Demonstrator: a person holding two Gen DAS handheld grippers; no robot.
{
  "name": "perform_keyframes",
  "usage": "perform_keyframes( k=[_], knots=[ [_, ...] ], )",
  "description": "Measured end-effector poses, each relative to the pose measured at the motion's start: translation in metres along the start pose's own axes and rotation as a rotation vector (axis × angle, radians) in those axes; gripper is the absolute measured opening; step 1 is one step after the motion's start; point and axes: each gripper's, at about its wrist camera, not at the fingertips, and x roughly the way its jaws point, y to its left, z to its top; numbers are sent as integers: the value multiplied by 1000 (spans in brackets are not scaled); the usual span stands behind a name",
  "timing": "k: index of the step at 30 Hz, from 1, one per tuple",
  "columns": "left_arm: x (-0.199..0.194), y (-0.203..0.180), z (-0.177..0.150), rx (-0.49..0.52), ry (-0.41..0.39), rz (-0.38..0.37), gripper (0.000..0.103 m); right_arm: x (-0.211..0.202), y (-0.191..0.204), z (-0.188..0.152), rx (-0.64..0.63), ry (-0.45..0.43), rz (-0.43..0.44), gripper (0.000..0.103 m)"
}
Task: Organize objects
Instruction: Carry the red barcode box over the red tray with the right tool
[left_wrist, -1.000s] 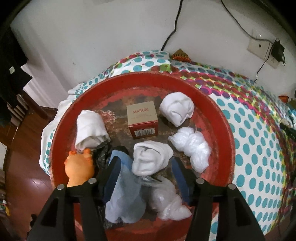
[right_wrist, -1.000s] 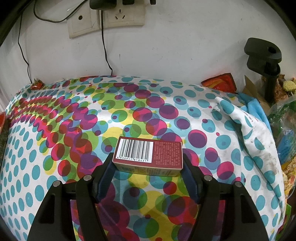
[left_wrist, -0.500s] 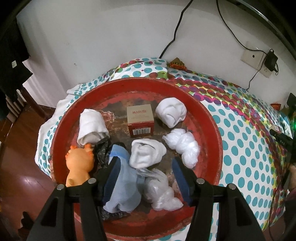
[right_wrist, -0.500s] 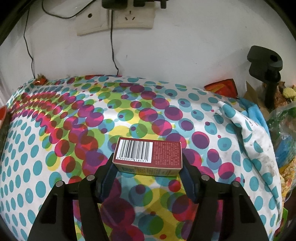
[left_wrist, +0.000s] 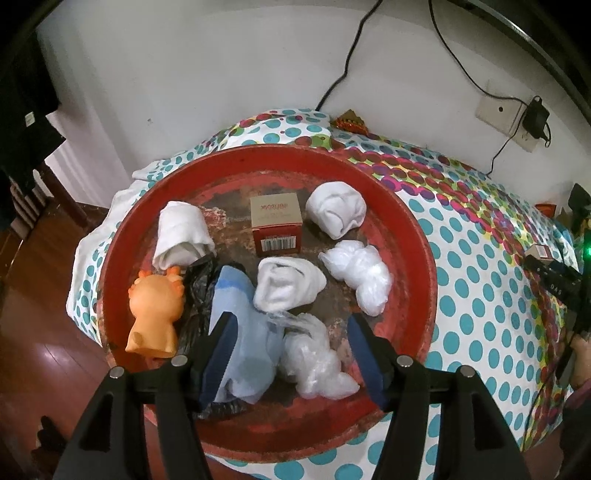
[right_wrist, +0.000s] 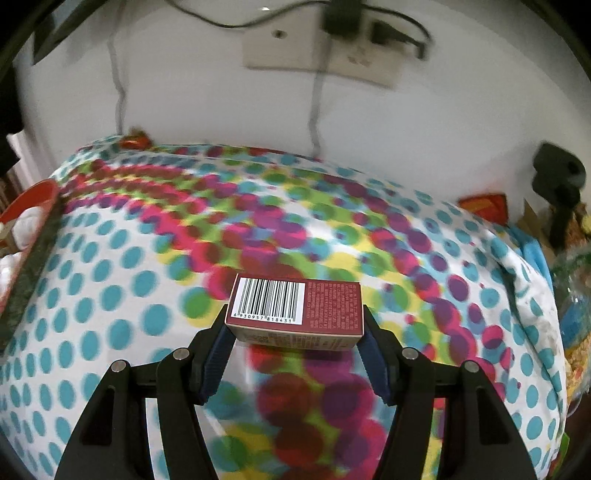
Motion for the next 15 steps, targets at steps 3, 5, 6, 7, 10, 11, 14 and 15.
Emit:
perform_keyframes(
  k=[3, 5, 6, 7, 10, 11, 14, 15],
  knots=[
    [-6, 5, -3, -20, -26, 49, 63, -13, 13, 1, -41, -13, 34, 61],
    [-11, 12, -6, -41, -35, 65, 63, -20, 22, 2, -72, -23, 58, 61],
    [-12, 15, -7, -46, -35, 61, 63, -24, 28, 3, -90, -30, 74, 61],
    [-14, 19, -9, -54, -37, 59, 63, -28, 34, 3, -106, -35, 86, 61],
    [-17, 25, -13, -56, -42, 61, 63, -39, 55, 4, -163, -46, 129, 61],
    [-17, 27, -15, -56, -40, 60, 63, -43, 60, 3, -183, -51, 141, 61],
    [-19, 31, -20, -49, -34, 70, 63, -54, 76, 2, -235, -64, 181, 61],
    [-19, 33, -22, -47, -32, 70, 63, -58, 81, 1, -250, -67, 194, 61]
  ],
)
